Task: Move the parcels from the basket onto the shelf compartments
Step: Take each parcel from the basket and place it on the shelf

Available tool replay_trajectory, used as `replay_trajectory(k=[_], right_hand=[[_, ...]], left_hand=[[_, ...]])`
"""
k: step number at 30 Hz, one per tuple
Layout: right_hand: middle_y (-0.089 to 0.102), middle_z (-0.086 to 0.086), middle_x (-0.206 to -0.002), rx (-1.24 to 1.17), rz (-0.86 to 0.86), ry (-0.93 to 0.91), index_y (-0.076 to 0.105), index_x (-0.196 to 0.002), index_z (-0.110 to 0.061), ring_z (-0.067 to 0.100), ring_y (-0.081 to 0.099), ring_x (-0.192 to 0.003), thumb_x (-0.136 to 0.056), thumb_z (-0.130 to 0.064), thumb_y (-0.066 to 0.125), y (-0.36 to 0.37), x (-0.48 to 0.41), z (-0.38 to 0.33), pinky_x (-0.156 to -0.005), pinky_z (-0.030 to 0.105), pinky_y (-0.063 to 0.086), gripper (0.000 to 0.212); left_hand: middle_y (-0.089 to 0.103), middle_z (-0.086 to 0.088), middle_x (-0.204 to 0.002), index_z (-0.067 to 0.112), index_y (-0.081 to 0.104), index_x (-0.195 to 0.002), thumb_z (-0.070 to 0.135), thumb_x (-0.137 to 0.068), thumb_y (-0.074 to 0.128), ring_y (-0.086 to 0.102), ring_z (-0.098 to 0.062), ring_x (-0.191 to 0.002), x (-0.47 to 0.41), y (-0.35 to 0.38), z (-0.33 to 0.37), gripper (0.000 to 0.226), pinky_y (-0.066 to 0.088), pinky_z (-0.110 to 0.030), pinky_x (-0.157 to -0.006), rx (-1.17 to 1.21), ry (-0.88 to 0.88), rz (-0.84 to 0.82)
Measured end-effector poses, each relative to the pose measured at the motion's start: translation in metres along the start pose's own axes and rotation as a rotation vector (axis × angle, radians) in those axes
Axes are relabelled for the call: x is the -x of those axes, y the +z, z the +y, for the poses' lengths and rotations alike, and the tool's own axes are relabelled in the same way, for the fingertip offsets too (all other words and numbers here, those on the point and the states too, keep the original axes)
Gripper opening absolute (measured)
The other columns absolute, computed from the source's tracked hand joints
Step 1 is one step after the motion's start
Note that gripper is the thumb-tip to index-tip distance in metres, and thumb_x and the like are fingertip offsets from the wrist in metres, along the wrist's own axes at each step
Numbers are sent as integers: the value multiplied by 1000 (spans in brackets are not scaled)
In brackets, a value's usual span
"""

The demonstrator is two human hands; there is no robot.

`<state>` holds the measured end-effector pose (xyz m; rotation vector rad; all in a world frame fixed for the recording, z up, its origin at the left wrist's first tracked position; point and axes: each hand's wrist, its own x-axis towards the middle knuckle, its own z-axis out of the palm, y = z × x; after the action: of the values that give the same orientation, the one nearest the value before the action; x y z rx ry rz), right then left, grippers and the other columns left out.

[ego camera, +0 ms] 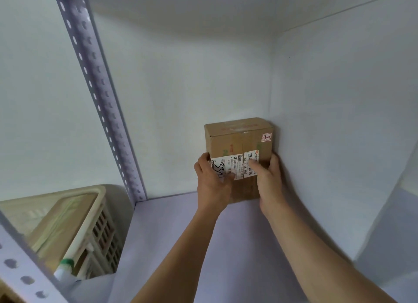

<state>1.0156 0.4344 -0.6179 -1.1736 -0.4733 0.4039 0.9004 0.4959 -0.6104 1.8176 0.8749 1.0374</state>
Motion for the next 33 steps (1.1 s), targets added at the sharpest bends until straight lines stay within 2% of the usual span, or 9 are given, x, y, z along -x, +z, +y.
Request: replay_trajectory(k=[8,12,14,18,19,21,23,28,33], right_hand=[[70,-5,-124,132,46,-17,50,-142,-22,18,68,-116,-98,-12,68,5,-3,3,-103,43,55,49],[71,-6,-116,150,43,37,53,-136,-23,16,68,-108,-94,-14,68,3,0,-7,-95,39,54,45],[74,-1,-113,142,39,117,57,-130,-23,20,70,-103,-85,-32,69,5,2,-18,-93,43,57,47],[79,5,-111,72,-4,288,65,-135,-19,27,75,-103,-47,-91,72,14,-3,-40,-96,50,59,114],[81,4,-106,83,-12,302,70,-128,-19,27,76,-100,-44,-97,68,16,-3,-47,-95,48,59,115],[82,5,-94,94,-30,305,78,-106,-20,27,77,-92,-56,-96,61,19,-1,-62,-91,45,60,92],[80,6,-97,100,-40,330,75,-104,-21,28,76,-93,-66,-92,59,21,-2,-69,-93,44,58,82],[77,6,-112,107,-21,357,69,-127,-21,28,73,-100,-49,-95,58,25,-3,-78,-94,44,56,108],[76,5,-113,119,0,357,66,-132,-22,29,74,-100,-42,-96,55,26,-6,-73,-96,48,57,117]], left_hand=[[46,3,-134,18,39,-131,13,-91,81,62,-24,-117,-5,-1,5,59,50,-37,-87,-148,7,76],[46,3,-128,18,38,-127,19,-89,83,62,-25,-113,-6,-6,12,59,55,-47,-98,-175,-16,22],[46,2,-129,17,38,-129,35,-83,88,61,-23,-116,-8,-10,17,70,55,-50,-102,-87,-71,-36],[46,1,-144,23,35,-152,86,-75,64,51,-24,-129,-14,-21,44,104,45,-47,-106,137,-309,-151],[44,-1,-148,26,32,-158,89,-81,57,48,-25,-128,-16,-23,50,102,41,-47,-102,155,-360,-178],[43,-5,-155,29,27,-162,93,-85,42,46,-30,-130,-25,-26,58,102,35,-52,-96,165,-427,-207],[40,-10,-160,32,20,-165,96,-85,35,45,-36,-139,-33,-26,62,104,34,-54,-94,158,-470,-204],[43,-16,-157,30,20,-164,88,-91,33,48,-41,-134,-43,-23,61,94,39,-52,-90,121,-484,-184],[51,-16,-145,30,28,-156,85,-88,39,56,-39,-121,-46,-22,57,89,46,-40,-68,134,-471,-197]])
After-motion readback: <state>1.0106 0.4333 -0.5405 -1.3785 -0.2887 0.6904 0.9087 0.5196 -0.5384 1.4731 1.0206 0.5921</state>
